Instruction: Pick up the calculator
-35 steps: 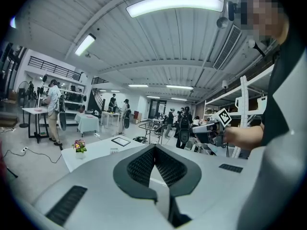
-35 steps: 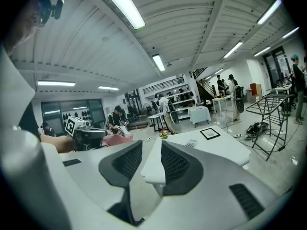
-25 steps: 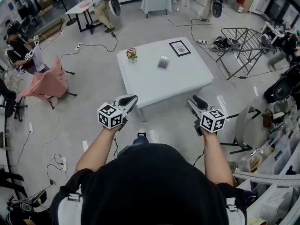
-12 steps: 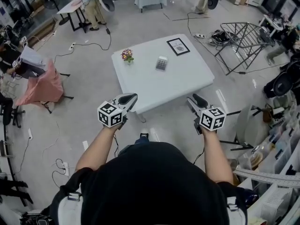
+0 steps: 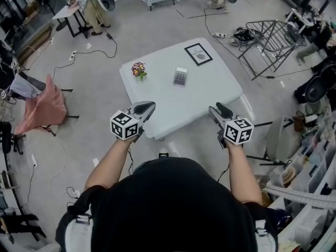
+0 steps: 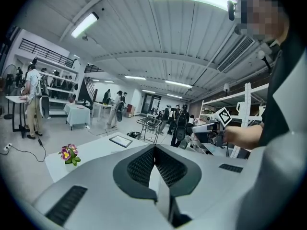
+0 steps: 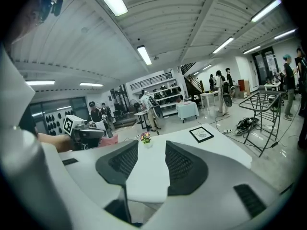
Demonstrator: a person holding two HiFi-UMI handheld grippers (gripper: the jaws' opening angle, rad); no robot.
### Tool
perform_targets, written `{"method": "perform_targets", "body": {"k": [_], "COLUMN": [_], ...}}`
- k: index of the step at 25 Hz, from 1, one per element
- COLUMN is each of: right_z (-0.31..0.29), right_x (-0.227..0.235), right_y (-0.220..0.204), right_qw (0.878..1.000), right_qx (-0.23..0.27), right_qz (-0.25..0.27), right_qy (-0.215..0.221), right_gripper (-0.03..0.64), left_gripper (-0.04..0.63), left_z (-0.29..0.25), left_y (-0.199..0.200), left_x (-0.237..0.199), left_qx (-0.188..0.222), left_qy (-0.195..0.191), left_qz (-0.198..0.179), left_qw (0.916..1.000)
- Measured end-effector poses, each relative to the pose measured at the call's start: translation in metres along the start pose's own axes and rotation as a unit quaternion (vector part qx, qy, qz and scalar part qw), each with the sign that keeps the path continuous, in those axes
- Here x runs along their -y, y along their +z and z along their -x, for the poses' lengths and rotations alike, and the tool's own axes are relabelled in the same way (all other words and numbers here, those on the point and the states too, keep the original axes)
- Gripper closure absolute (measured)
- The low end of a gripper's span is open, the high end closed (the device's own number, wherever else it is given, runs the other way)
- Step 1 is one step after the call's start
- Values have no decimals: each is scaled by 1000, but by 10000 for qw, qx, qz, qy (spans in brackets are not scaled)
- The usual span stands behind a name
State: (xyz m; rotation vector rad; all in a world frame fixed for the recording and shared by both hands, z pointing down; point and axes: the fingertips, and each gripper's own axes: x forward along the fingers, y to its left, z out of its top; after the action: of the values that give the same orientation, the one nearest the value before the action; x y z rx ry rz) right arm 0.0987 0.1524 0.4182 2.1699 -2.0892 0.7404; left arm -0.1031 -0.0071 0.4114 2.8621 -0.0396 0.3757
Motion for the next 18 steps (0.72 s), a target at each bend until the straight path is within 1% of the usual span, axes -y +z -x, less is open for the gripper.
{"method": "perform_targets", "body": {"k": [10, 18], "right_z": [-61, -102], "right_x": [5, -6], "right_y": [25, 41], "right_qw": [9998, 9997], "right_qx": [-56, -35], "right_qz": [28, 36], "right_qy": [-172, -219], "right_gripper": [430, 430], "left_gripper": [577, 577], "left_z": [-22, -15], "left_y": [20, 27], "left_x": [-66, -115], "left_qx": [-7, 22], "left_qy": [-241, -240], "left_qz": [-33, 13], "left_qw": [9997, 9997]}}
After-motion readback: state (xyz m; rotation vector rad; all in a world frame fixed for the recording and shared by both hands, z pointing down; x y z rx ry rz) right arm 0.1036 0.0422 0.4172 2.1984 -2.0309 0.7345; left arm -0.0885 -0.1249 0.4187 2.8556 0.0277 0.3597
